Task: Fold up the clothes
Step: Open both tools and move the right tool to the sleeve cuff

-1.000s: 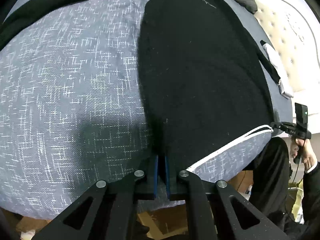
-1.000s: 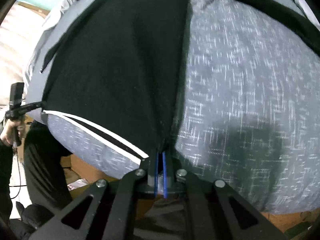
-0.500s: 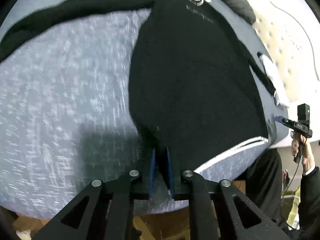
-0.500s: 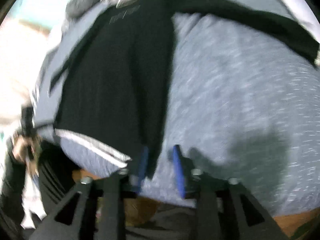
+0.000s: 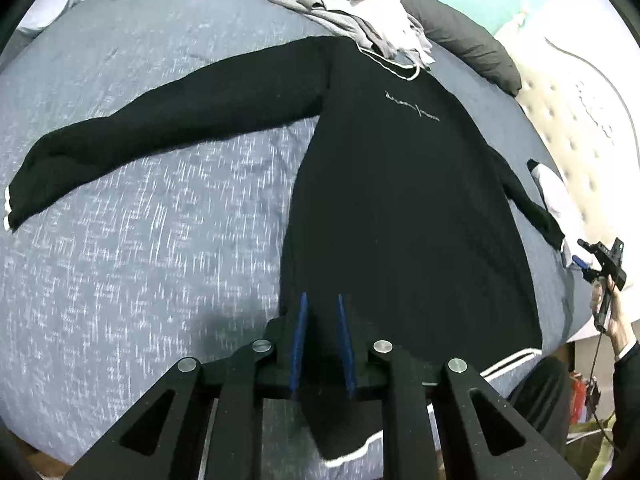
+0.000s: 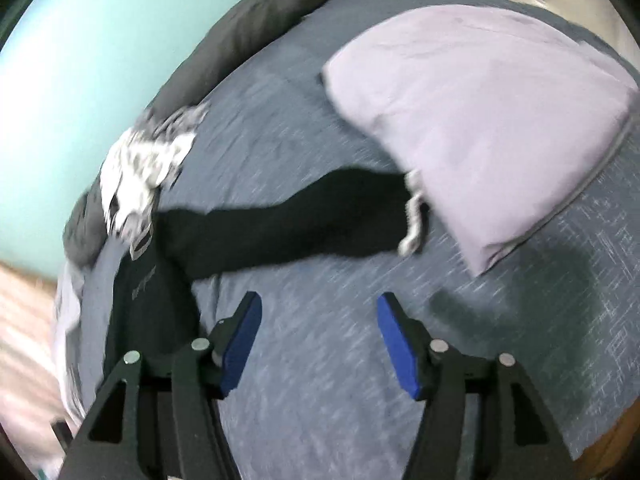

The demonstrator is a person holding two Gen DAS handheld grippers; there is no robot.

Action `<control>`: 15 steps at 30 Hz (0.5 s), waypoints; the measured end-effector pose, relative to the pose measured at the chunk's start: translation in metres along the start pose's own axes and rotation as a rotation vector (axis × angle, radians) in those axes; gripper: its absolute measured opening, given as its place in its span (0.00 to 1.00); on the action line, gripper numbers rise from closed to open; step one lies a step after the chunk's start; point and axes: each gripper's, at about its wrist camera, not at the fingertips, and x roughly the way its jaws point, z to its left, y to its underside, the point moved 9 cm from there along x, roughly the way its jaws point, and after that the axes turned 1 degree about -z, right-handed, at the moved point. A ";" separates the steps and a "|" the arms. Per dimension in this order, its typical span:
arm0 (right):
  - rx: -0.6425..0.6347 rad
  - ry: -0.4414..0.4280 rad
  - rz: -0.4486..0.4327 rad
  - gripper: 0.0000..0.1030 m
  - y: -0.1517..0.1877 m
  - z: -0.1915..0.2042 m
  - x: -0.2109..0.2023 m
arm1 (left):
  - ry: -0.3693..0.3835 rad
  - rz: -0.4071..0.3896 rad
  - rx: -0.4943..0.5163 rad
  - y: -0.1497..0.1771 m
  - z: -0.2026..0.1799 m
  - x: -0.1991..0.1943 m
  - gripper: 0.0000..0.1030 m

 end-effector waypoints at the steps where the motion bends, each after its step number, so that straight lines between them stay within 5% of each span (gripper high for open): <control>1: 0.032 -0.007 -0.006 0.60 -0.008 -0.008 0.003 | 0.000 -0.001 -0.004 -0.002 0.000 0.001 0.17; 15: 0.114 0.078 -0.027 0.66 -0.042 -0.047 0.050 | 0.005 0.024 -0.013 -0.016 -0.004 0.028 0.18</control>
